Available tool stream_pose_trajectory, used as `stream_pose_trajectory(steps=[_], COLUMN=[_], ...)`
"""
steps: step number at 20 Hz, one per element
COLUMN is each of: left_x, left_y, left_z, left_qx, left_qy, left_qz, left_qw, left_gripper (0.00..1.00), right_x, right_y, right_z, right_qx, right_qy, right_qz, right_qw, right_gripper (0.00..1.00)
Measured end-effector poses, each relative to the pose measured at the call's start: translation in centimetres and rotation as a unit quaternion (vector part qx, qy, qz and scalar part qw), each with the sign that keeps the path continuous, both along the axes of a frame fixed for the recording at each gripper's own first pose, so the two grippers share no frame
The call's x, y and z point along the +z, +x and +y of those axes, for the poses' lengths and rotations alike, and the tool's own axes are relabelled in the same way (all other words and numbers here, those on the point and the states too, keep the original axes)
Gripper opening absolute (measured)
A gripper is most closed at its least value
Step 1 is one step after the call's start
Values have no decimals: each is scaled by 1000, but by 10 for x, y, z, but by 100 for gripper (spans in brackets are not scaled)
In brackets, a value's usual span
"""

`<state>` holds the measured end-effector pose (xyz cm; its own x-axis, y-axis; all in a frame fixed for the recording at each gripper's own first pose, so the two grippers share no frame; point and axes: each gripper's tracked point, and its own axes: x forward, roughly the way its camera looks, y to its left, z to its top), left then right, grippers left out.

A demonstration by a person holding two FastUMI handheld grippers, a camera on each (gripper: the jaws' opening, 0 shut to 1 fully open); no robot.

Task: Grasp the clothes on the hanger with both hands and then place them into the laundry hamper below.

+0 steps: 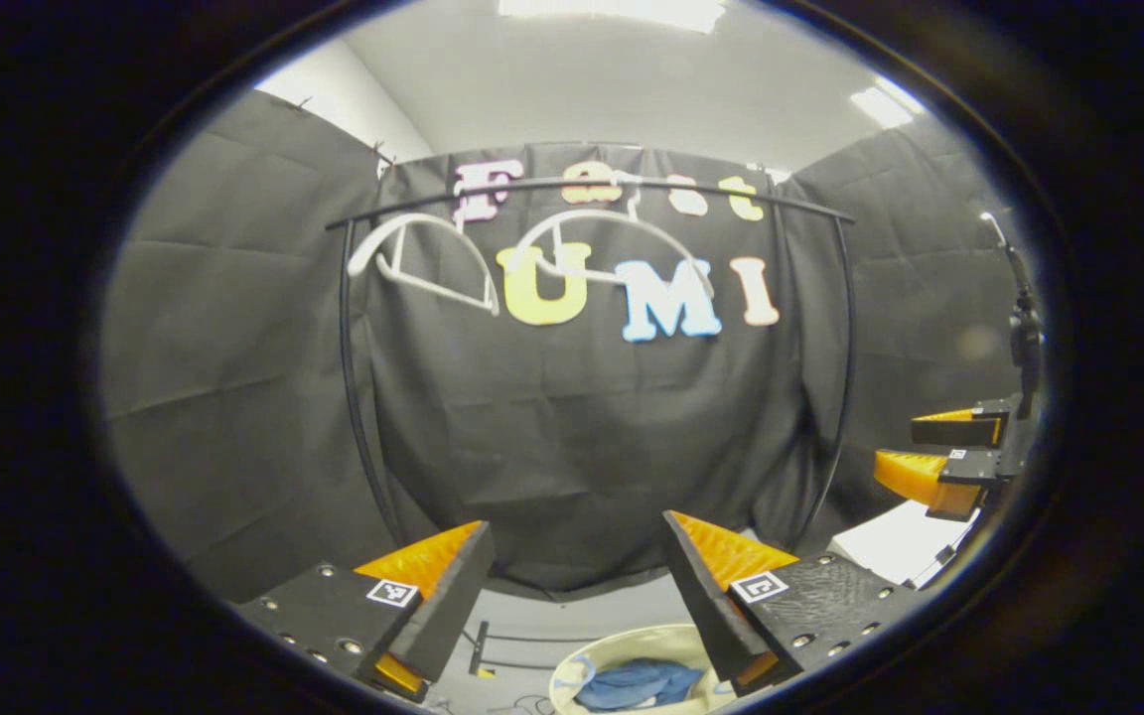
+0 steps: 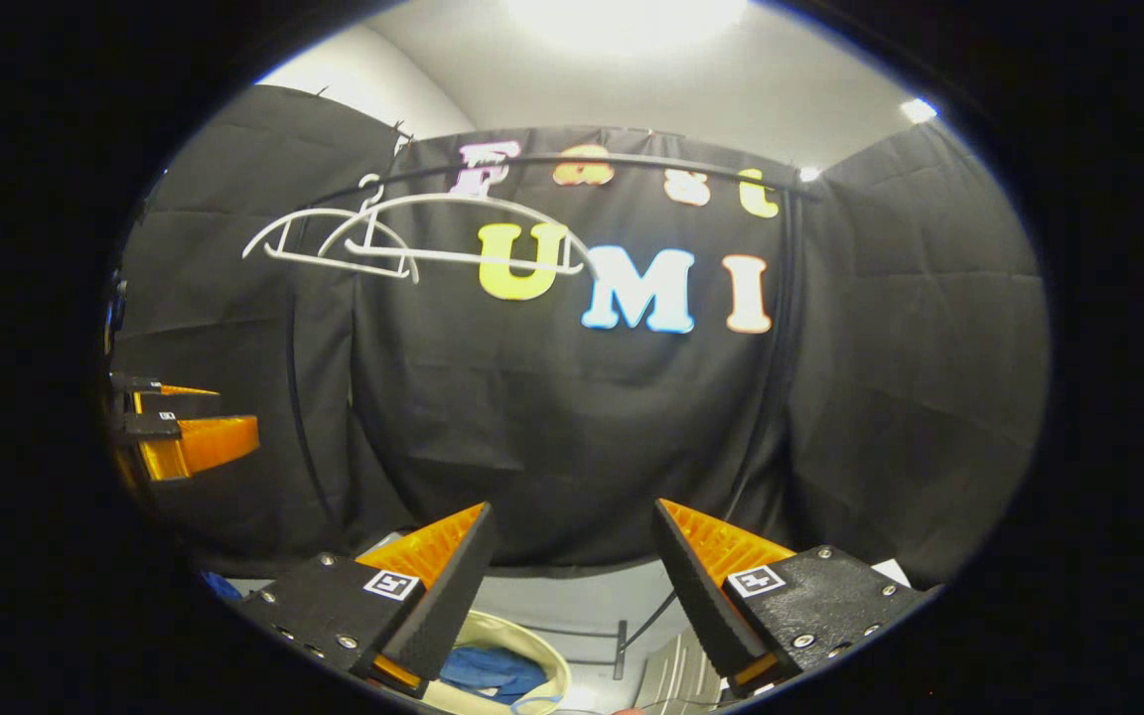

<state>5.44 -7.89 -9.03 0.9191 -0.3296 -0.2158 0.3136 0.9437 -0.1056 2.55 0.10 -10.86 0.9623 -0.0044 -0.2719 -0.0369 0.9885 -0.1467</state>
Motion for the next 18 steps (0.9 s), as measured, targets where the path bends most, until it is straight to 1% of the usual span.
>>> stream_pose_trajectory(steps=[2,4,6,7,10,12,14,18], left_x=[32,62,84,91,113,125,134,135], left_y=[-7,-14,-22,-34,-56,-66,-74,-87], left_z=[1,6,15,20,31,41,48,57], left_qx=[5,11,24,27,36,50,59,66], left_qy=[-14,-18,-4,3,7,8,11,14], left_qz=[-26,-44,-57,-64,-78,-85,-97,-101], left_qw=[1000,999,998,998,996,995,993,993], left_gripper=[99,99,99,99,99,99,99,99], right_x=[29,57,86,97,119,125,121,119], right_y=[-9,-18,-29,-34,-54,-65,-76,-89], right_z=[-15,-28,-35,-37,-46,-54,-56,-59], right_qx=[-5,-16,-18,-18,-22,-34,-35,-43], right_qy=[-1,-3,0,4,17,19,26,41], right_qz=[-26,-51,-80,-91,-116,-128,-125,-122], right_qw=[1000,999,997,996,993,991,991,991], right_gripper=[96,96,96,96,96,96,97,96])
